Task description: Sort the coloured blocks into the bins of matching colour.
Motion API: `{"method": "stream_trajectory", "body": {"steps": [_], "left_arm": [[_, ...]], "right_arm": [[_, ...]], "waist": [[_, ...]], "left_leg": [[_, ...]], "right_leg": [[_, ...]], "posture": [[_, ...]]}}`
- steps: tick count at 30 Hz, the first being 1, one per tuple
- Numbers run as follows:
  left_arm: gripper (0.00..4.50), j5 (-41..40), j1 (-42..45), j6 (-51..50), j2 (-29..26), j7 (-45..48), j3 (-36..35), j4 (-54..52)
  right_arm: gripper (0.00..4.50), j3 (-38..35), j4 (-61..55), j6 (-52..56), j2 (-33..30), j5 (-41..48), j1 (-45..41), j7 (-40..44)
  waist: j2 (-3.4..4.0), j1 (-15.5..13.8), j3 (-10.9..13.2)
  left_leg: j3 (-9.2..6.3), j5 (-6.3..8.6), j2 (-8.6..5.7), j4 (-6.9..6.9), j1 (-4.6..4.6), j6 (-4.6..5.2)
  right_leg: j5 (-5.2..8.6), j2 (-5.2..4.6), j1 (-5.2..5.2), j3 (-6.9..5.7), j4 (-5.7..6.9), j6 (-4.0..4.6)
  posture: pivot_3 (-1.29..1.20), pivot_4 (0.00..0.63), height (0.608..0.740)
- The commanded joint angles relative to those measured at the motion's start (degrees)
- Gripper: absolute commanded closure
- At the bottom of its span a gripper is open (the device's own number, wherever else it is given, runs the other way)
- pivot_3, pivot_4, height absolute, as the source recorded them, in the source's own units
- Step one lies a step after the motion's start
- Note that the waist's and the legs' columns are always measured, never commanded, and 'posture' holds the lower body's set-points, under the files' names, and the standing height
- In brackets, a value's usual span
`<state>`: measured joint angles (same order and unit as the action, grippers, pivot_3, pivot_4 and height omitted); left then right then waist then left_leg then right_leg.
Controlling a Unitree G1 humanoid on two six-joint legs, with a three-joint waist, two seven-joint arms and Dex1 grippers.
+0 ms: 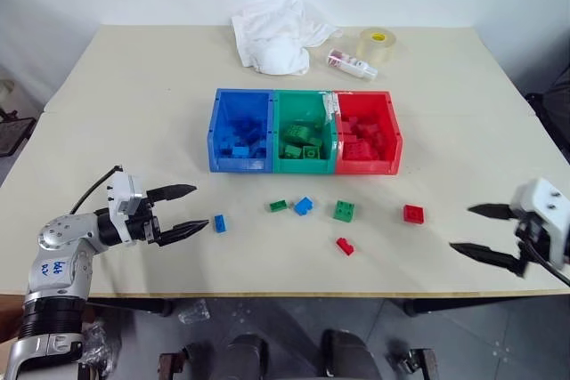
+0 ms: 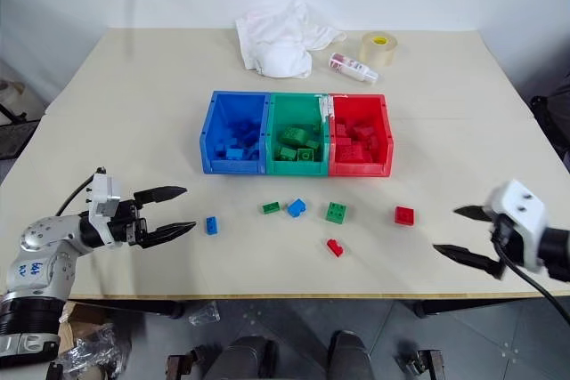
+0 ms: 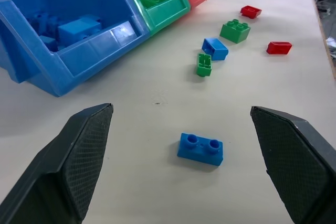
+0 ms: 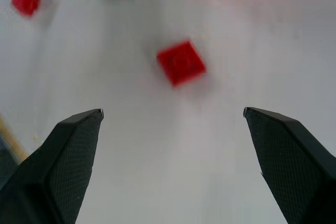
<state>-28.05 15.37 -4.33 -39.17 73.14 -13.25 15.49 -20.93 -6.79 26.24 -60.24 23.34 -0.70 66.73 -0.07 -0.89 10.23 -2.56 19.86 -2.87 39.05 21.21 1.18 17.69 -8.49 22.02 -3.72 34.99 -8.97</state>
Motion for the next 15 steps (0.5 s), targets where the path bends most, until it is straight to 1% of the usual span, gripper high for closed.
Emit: {"method": "stream_trajectory", "body": {"steps": [1, 6, 11, 14, 15], "left_arm": [[0.04, -2.4, -0.9, 0.7, -0.6, 1.9, -1.9, -1.8], [0.04, -3.4, -2.7, 1.0, -0.3, 2.6, -2.8, -3.9], [0.04, -3.7, -4.1, 0.6, -0.2, 1.7, -3.4, -5.6], [0.00, -3.8, -4.7, 0.5, 0.0, 1.3, -3.5, -6.5], [0.00, -3.9, -4.9, 0.5, 0.0, 1.2, -3.5, -6.8]], "right_arm": [[0.00, 6.6, 6.6, -2.1, 1.7, -2.5, -7.4, -0.2], [0.00, 15.7, 17.4, -7.0, 5.2, -7.4, -16.7, 1.4], [0.00, 19.0, 22.2, -10.5, 7.1, -8.6, -20.0, 3.7], [0.60, 19.4, 22.8, -11.7, 7.6, -8.9, -20.3, 4.3], [0.93, 19.4, 22.7, -11.7, 7.7, -8.9, -20.2, 4.2]], "waist": [[0.01, 0.1, 0.0], [0.03, -0.1, 0.0], [0.06, -0.1, 0.0], [0.06, 0.1, 0.0], [0.06, 0.2, 0.0]], "left_leg": [[-0.01, 0.00, 0.00, -0.01, 0.00, 0.00], [-0.14, 0.00, -0.02, -0.01, 0.07, 0.00], [-0.11, 0.00, -0.03, 0.02, 0.08, 0.00], [-0.12, 0.00, -0.01, 0.03, 0.05, -0.01], [-0.12, 0.00, -0.01, 0.03, 0.06, 0.00]], "right_leg": [[0.00, 0.00, 0.02, 0.00, 0.00, 0.00], [0.00, -0.02, 0.00, -0.15, 0.03, 0.00], [0.00, -0.02, 0.00, -0.17, 0.03, 0.00], [0.00, 0.00, -0.02, -0.17, 0.04, 0.00], [0.00, 0.00, -0.01, -0.17, 0.06, 0.00]], "posture": [[0.00, 0.150, 0.740], [0.00, 0.150, 0.740], [0.00, 0.150, 0.740], [0.00, 0.150, 0.740], [0.00, 0.150, 0.740]]}}
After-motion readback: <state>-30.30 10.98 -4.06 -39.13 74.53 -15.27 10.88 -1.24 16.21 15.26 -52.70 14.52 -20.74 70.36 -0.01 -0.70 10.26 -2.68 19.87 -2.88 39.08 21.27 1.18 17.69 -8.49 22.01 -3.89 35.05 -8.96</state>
